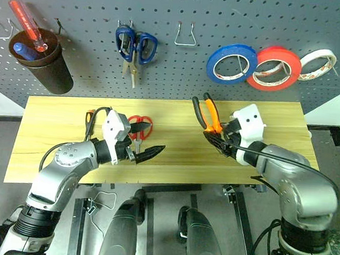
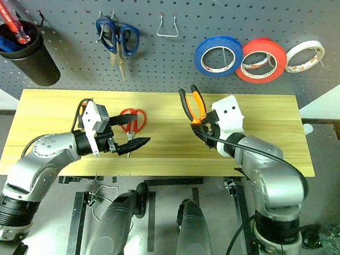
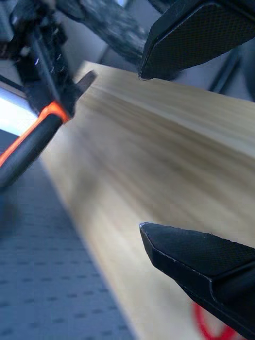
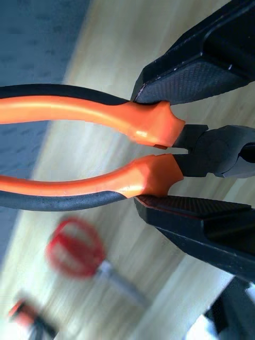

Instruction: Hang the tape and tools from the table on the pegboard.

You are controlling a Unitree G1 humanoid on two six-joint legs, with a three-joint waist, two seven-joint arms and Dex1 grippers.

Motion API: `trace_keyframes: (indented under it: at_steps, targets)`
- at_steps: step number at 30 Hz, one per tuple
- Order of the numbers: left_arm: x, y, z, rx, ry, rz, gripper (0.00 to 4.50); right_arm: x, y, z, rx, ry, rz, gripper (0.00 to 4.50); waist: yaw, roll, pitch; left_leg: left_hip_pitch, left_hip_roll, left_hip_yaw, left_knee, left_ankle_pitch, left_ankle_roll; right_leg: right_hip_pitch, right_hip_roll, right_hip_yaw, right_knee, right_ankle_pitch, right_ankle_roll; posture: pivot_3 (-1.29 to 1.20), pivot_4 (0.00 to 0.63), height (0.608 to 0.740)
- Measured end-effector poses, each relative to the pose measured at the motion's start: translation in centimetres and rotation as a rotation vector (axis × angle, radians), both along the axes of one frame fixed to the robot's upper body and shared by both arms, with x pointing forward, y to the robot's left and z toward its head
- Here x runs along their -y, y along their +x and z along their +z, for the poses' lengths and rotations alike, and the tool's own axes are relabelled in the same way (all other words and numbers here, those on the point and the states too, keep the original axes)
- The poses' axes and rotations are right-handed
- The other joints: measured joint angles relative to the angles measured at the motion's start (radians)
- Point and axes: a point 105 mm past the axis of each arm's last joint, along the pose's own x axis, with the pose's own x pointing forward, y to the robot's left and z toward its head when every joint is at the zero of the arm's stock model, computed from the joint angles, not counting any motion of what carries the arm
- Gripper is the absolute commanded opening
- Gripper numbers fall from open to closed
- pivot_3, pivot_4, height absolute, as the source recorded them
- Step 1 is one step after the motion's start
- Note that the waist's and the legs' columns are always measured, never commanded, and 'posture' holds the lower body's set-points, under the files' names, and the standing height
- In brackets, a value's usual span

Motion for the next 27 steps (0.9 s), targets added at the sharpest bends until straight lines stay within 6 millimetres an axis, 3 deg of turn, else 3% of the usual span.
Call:
trace_keyframes:
  at_steps: [4, 7, 14, 19, 27]
  targets:
    - [-0.2, 0.3, 3.0, 0.062, -0.137, -0.012, 4.50, -2.0, -2.3, 4.2, 0.167, 0.123, 0.192, 2.11, -0.002, -0.001, -0.001, 0.000, 0.000, -0.001, 0.002, 0.000, 0.000, 0.001, 0.000, -0.001, 0.001, 0.000, 0.000, 0.02, 0.268, 0.714]
    - [-0.3, -0.1, 4.3, 0.110, -0.195, -0.020, 4.50, -2.4, -3.0, 7.2, 0.278, 0.185, 0.270, 2.11, -0.001, -0.002, -0.003, 0.001, -0.001, -0.002, 0.002, 0.001, 0.000, 0.002, 0.000, -0.002, 0.002, 0.000, 0.000, 0.02, 0.258, 0.714]
    - [-0.9, -1.2, 4.6, 0.168, -0.224, 0.000, 4.50, -2.7, -3.2, 11.9, 0.414, 0.240, 0.376, 2.11, -0.001, -0.005, -0.008, 0.001, -0.002, -0.003, 0.004, 0.002, 0.001, 0.003, 0.000, -0.005, 0.004, 0.000, 0.000, 0.04, 0.243, 0.714]
    - [-2.9, -1.1, 4.6, 0.221, -0.171, 0.104, 4.50, -3.5, -1.8, 17.7, 0.649, 0.329, 0.324, 2.11, -0.002, -0.007, -0.017, 0.001, -0.002, -0.004, 0.003, 0.005, -0.001, 0.002, 0.000, -0.007, 0.007, 0.001, 0.000, 0.07, 0.234, 0.714]
    - [-5.4, -0.1, 5.6, 0.378, -0.120, 0.273, 4.50, -4.7, 2.7, 18.0, 0.723, 0.409, 0.154, 2.11, 0.006, -0.009, -0.026, 0.001, -0.006, -0.004, 0.003, 0.007, 0.002, 0.004, -0.003, -0.009, 0.007, 0.002, 0.002, 0.09, 0.235, 0.714]
